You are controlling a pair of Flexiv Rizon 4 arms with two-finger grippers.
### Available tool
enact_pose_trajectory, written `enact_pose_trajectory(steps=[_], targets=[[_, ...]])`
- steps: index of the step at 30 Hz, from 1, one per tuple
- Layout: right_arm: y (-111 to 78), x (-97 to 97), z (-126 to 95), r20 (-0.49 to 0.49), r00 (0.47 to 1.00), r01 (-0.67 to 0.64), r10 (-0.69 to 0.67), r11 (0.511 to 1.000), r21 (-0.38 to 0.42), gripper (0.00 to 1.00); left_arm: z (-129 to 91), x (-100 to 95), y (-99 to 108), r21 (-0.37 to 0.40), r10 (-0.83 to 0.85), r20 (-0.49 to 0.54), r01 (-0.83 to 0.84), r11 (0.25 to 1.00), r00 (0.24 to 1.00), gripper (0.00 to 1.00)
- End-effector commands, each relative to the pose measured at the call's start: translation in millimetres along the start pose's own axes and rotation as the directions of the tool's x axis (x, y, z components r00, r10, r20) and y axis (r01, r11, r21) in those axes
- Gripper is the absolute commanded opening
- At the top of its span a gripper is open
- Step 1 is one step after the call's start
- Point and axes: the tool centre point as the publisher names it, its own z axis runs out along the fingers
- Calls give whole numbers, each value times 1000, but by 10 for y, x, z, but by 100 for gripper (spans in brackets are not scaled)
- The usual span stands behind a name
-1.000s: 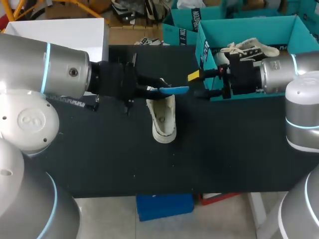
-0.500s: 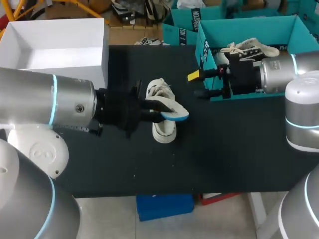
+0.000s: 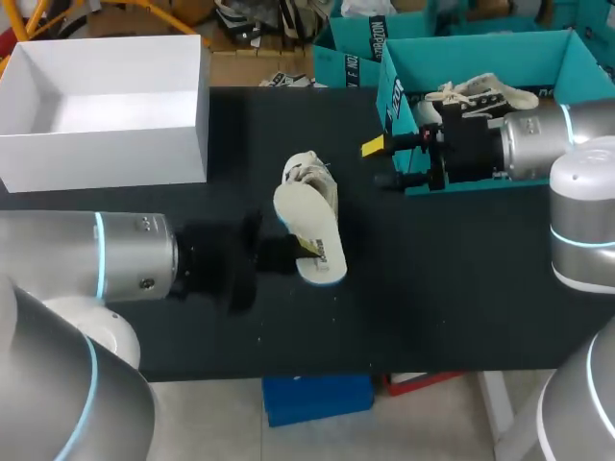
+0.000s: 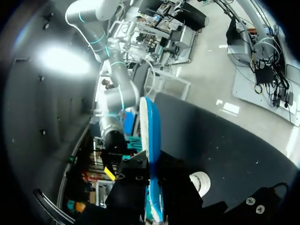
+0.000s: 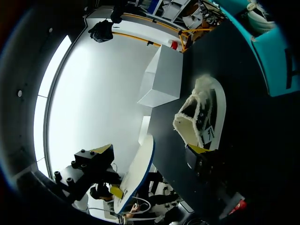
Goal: Take the shoe out of the shoebox, open the shoe tongue, remove and reinsert the insole, then place the shoe into the shoebox
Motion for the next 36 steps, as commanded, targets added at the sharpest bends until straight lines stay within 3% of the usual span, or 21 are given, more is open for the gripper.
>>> enact_pose_trajectory(steps=[1,9,20,36], targets=[[-3,-8,13,0,1000,0,0,1000,-3,100,48,150,-5,-49,42,186,-33,998,982,0],[-3,-8,13,0,1000,0,0,1000,-3,100,123,327,180,-143,130,188,-103,984,974,0],[-3,-8,13,0,1000,0,0,1000,-3,100,210,567,506,-146,126,191,-99,984,974,0],[-3,-8,13,0,1000,0,0,1000,-3,100,350,339,720,-151,165,200,-136,979,966,0]])
